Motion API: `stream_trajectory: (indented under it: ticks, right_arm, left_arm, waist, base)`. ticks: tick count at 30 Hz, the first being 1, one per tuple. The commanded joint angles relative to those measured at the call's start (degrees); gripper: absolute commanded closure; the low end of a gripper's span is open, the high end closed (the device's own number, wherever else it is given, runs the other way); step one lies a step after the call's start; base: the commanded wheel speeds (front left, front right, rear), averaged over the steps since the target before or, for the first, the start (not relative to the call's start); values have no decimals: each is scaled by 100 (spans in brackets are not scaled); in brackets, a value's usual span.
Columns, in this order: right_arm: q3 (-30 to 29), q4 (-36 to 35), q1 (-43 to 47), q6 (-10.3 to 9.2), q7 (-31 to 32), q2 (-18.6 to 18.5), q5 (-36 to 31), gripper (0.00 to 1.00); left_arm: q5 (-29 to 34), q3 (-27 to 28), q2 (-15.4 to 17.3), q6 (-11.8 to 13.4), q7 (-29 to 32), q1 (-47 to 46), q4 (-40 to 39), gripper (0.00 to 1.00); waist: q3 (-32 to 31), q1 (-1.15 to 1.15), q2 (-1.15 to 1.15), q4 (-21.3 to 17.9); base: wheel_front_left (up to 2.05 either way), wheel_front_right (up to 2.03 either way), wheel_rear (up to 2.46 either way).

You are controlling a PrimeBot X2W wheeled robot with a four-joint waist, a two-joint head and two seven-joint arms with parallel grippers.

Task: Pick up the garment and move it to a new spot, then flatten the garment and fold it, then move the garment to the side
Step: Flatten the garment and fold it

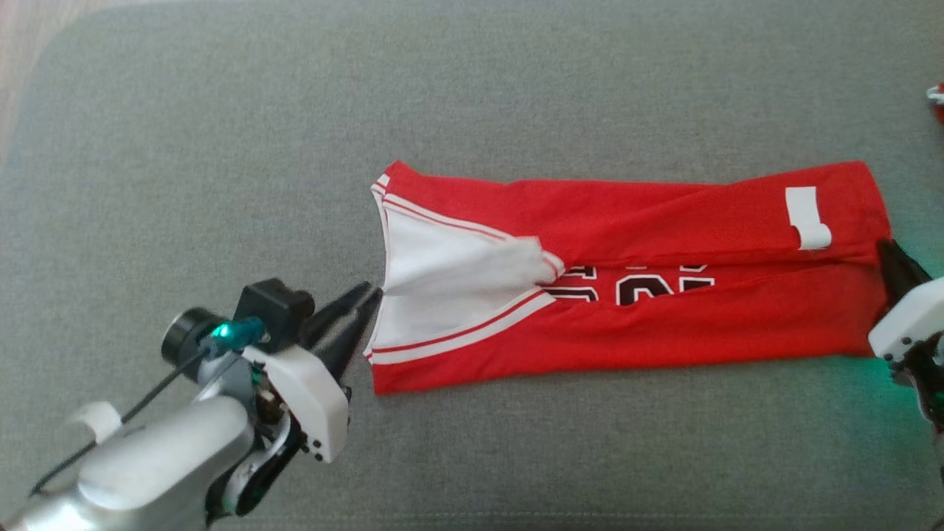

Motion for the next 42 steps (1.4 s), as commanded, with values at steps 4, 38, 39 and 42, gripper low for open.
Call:
stream_trajectory:
  ticks: [4,38,39,42]
  right_arm:
    - [-176,-329,245,39,-174,12,-83,0]
    - [-608,-107,1573,39,-2133,1483,-1382,0]
    - [-711,-42,1495,39,-2086,1468,-1444,0]
    - [-1058,183,1204,39,-1886,1421,-1645,0]
  left_arm:
    - [-129,458,-29,234,-314,160,80,0]
    - [3733,4705,-2493,476,-554,4511,-585,0]
    - [3832,4727,-2536,462,-554,4529,-589,0]
    - [4007,4830,-2669,457,-554,4607,-573,0]
  waist:
    - [-226,0,0,-47]
    - [-1665,0,0,72]
    - [-1652,0,0,108]
    - [-1588,0,0,215]
  base:
    - [0,0,0]
    - [0,0,0]
    - [0,0,0]
    - [0,0,0]
